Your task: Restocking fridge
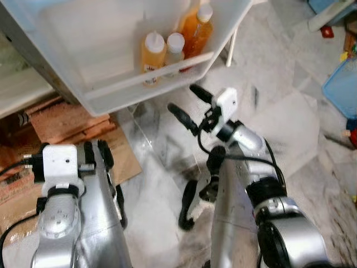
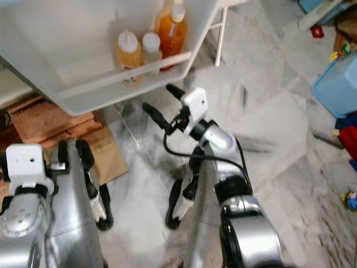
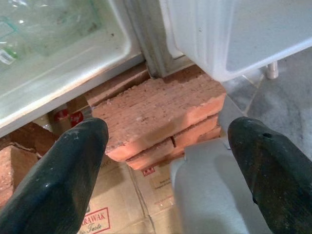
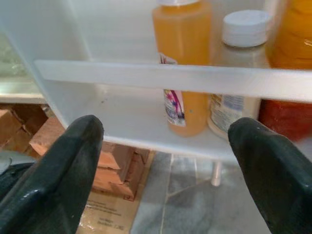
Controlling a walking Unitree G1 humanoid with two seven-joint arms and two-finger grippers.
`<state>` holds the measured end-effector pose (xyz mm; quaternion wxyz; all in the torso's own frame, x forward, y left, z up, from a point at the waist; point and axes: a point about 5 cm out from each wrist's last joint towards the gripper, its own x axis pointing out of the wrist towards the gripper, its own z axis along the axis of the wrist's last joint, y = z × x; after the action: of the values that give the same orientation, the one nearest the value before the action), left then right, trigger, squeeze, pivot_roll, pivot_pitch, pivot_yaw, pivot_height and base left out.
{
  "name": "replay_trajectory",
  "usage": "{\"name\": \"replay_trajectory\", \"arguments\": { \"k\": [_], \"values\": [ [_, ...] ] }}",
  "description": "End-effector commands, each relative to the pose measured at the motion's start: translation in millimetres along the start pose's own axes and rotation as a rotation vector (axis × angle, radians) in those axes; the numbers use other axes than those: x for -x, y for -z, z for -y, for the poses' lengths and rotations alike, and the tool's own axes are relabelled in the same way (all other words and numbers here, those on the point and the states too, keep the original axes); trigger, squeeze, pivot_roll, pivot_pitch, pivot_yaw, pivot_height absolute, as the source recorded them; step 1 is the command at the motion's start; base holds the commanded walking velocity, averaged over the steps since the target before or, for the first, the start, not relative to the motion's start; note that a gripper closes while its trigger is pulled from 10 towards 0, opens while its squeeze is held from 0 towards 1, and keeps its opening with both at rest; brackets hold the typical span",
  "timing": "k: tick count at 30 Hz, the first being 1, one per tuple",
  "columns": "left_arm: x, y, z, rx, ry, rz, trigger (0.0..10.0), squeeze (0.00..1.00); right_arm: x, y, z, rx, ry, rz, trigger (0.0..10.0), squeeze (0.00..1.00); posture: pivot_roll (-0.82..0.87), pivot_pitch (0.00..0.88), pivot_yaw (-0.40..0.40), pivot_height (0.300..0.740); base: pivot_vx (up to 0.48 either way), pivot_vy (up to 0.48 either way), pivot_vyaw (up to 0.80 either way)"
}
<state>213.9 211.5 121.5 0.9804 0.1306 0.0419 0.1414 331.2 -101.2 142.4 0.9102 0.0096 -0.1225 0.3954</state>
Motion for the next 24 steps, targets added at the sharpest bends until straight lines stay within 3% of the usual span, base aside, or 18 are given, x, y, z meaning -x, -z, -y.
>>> {"name": "replay_trajectory", "arguments": {
  "k": [1,2,7,12,19,24],
  "values": [
    [4.5,12.6,0.8,0.002,0.011,-0.040,10.0,0.00,18.4,6.9,0.7,0.008,0.082,-0.044,10.0,0.91,0.17,0.248,-0.173,0.481,0.000,0.000,0.00],
    [4.1,16.2,2.0,0.005,0.013,-0.047,10.0,0.00,26.0,12.9,-0.6,0.000,0.152,-0.081,10.0,0.00,0.15,0.214,-0.167,0.481,0.000,0.000,0.00],
    [2.3,23.6,6.9,0.026,0.023,-0.064,10.0,0.00,39.8,25.1,-4.7,-0.090,0.297,-0.182,10.0,0.00,0.14,0.149,-0.151,0.481,0.000,0.000,0.00],
    [-4.9,27.3,14.7,0.034,0.076,-0.058,10.0,0.00,43.9,16.3,-13.4,-0.127,0.359,-0.106,10.0,0.00,0.13,0.087,-0.124,0.481,0.000,0.000,0.00],
    [-26.3,25.3,29.1,0.050,0.137,-0.034,10.0,0.00,30.3,13.4,-1.3,-0.184,0.464,-0.083,10.0,0.00,0.13,0.003,-0.109,0.521,0.000,0.000,0.00],
    [-37.4,22.8,35.9,0.043,0.183,-0.016,10.0,0.00,22.2,9.4,5.1,-0.197,0.480,-0.071,10.0,0.00,0.13,0.000,-0.108,0.551,0.000,0.000,0.00]
  ]
}}
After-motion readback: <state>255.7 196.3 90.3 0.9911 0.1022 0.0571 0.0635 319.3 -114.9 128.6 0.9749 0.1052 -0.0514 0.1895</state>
